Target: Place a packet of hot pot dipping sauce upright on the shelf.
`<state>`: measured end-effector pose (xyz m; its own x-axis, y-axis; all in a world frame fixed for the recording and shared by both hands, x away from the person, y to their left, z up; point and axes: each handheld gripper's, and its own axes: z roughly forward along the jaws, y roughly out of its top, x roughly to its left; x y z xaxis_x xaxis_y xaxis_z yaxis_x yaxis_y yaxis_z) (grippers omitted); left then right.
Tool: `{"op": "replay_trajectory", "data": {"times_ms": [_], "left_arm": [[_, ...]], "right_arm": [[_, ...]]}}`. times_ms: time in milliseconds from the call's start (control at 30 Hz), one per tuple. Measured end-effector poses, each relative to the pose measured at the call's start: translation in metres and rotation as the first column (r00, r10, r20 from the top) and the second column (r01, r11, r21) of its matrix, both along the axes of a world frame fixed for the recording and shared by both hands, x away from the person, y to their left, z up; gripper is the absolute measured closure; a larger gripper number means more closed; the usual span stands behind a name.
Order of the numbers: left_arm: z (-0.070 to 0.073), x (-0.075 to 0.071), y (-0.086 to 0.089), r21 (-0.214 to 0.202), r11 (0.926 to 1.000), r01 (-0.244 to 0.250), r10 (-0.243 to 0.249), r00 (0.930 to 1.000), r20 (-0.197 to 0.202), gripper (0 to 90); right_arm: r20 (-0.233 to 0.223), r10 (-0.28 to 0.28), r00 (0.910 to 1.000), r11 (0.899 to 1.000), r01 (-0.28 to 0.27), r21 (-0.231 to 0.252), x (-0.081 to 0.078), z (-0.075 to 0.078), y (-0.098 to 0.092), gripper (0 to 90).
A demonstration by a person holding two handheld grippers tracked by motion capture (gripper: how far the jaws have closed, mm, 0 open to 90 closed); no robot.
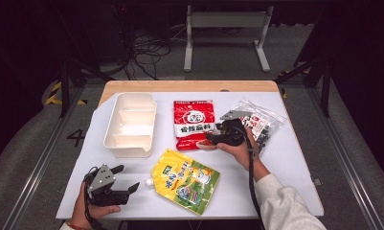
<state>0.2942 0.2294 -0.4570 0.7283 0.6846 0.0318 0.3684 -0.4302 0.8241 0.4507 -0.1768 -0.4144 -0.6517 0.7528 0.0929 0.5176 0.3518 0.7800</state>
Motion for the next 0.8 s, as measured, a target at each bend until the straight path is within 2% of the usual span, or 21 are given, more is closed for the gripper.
{"op": "replay_trajectory", "data": {"times_ms": [167,333,367,467,533,567,600,667,800], "left_arm": [[0.002,0.001,-0.002,-0.007,0.9998,0.016,-0.016,0.9999,-0.001,18.0],[0.006,0.001,-0.009,-0.016,0.9985,0.052,-0.051,0.9986,0.010,18.0],[0.006,0.001,-0.010,-0.023,0.9982,0.054,-0.054,0.9985,0.005,18.0],[0.007,0.003,-0.015,-0.036,0.9957,0.086,-0.086,0.9963,-0.002,17.7],[0.007,0.004,-0.019,-0.035,0.9939,0.105,-0.105,0.9944,-0.005,17.7],[0.007,0.004,-0.019,-0.035,0.9939,0.105,-0.105,0.9944,-0.005,17.7],[0.007,0.004,-0.022,-0.020,0.9929,0.117,-0.117,0.9931,-0.004,17.7],[0.007,0.004,-0.027,-0.013,0.9912,0.131,-0.131,0.9913,-0.004,17.7],[0.006,0.006,-0.032,-0.001,0.9883,0.153,-0.153,0.9882,-0.012,17.6]], "right_arm": [[-0.041,-0.074,0.9964,0.995,0.072,-0.065,0.025,-0.008,0.014,33.7],[-0.098,-0.144,0.9848,0.985,0.133,-0.110,0.042,-0.020,0.019,31.5],[-0.104,-0.158,0.9820,0.983,0.146,-0.109,0.044,-0.023,0.020,30.2],[-0.135,-0.166,0.9768,0.985,0.159,-0.064,0.048,-0.027,0.018,29.6],[-0.181,-0.176,0.9676,0.984,0.173,-0.030,0.052,-0.030,0.013,29.0],[-0.181,-0.176,0.9676,0.984,0.173,-0.030,0.052,-0.030,0.013,29.0],[-0.215,-0.173,0.9611,0.985,0.175,-0.011,0.055,-0.031,0.011,29.0],[-0.232,-0.164,0.9588,0.986,0.164,-0.020,0.058,-0.029,0.012,28.7],[-0.240,-0.143,0.9604,0.990,0.142,-0.018,0.061,-0.029,0.014,30.3]]}}
